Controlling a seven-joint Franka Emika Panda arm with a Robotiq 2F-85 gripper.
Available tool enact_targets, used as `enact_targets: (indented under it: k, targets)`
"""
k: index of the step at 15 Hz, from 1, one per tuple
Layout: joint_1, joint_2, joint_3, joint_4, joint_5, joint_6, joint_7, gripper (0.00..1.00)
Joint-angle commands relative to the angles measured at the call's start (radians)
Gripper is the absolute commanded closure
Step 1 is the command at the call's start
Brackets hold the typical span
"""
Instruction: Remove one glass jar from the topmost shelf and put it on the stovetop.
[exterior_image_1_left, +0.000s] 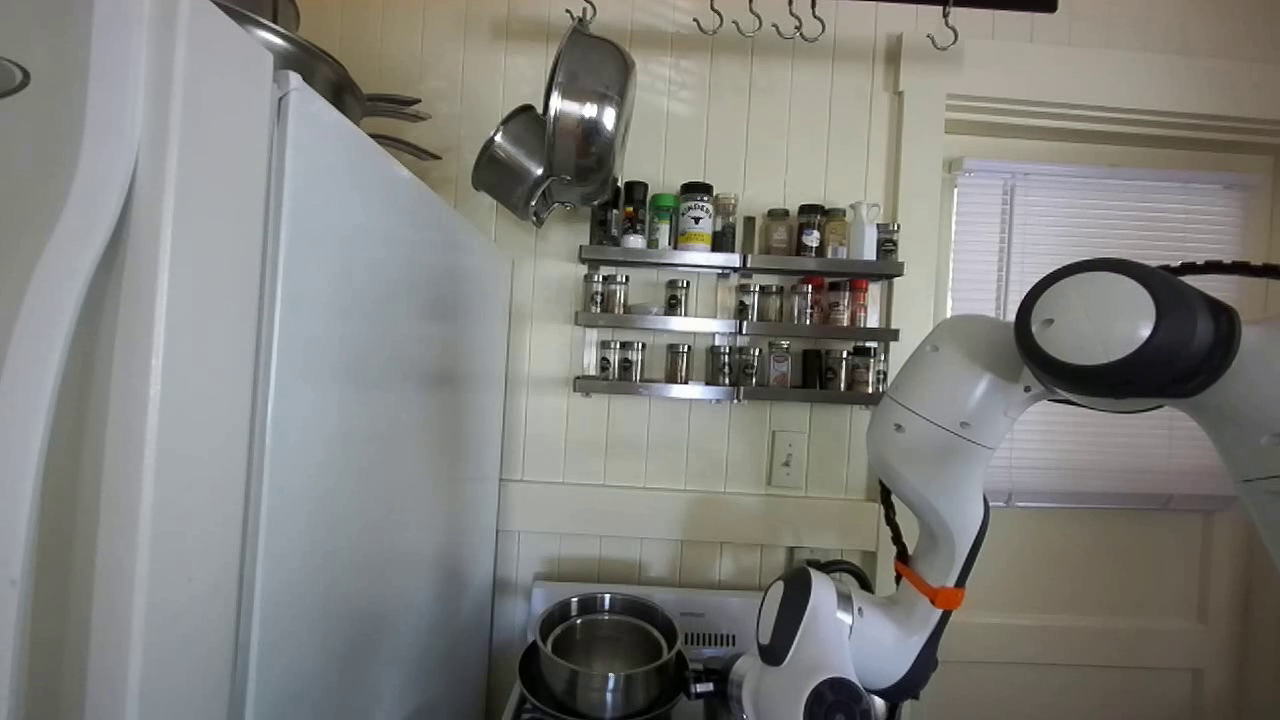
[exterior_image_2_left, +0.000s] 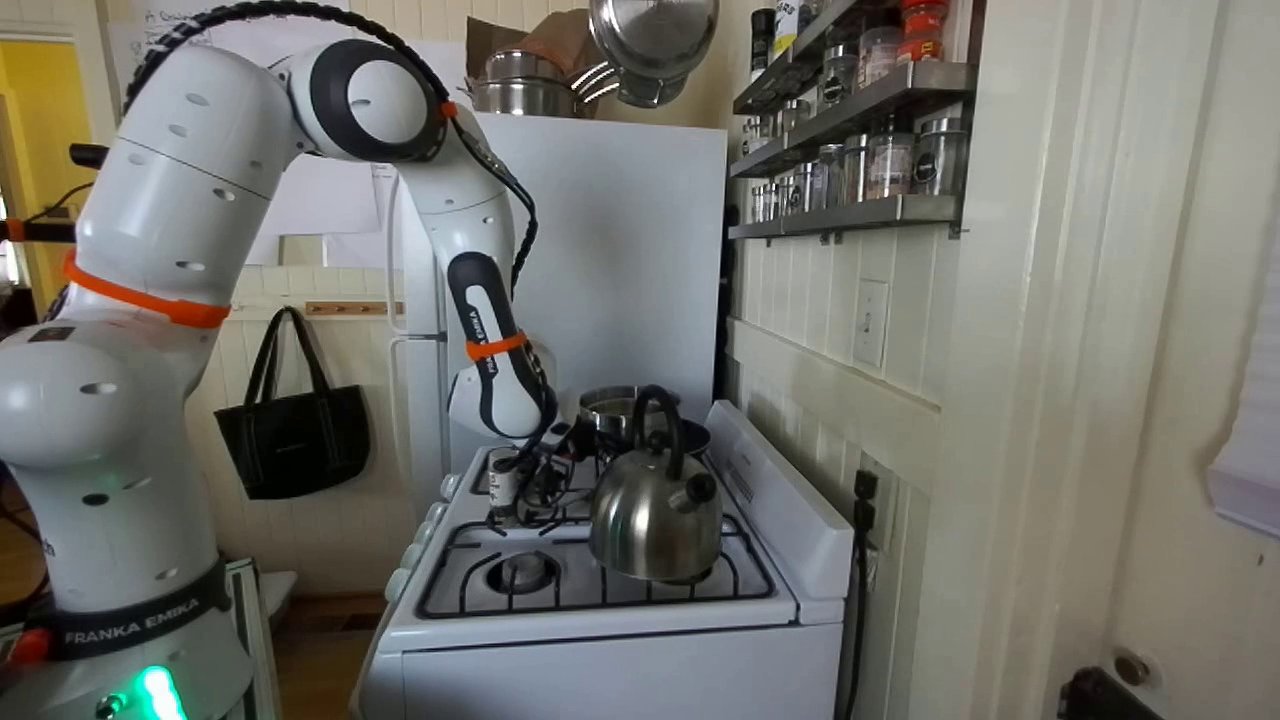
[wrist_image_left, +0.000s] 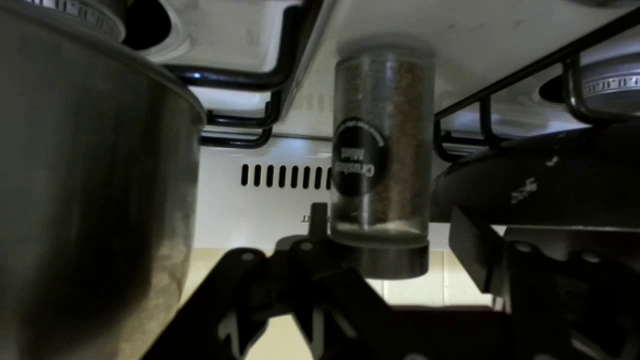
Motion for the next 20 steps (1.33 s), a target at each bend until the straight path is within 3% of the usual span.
enact_targets:
  k: [1, 10, 16, 17, 20]
  targets:
    - [-0.046, 0.018, 0.040, 0.002, -0.034, 0.006, 0.055, 0.03]
    - [-0.112, -0.023, 0.113, -0.009, 0.014, 0.064, 0.048, 0.00]
    - [-0.138, -0.093, 0.151, -0.016, 0.119, 0.215, 0.035, 0.00]
    - [-0.045, -0.122, 0.064, -0.011, 0.156, 0.262, 0.050, 0.00]
    - [0.000, -0.188, 0.023, -0.022, 0.272, 0.365, 0.012, 0.00]
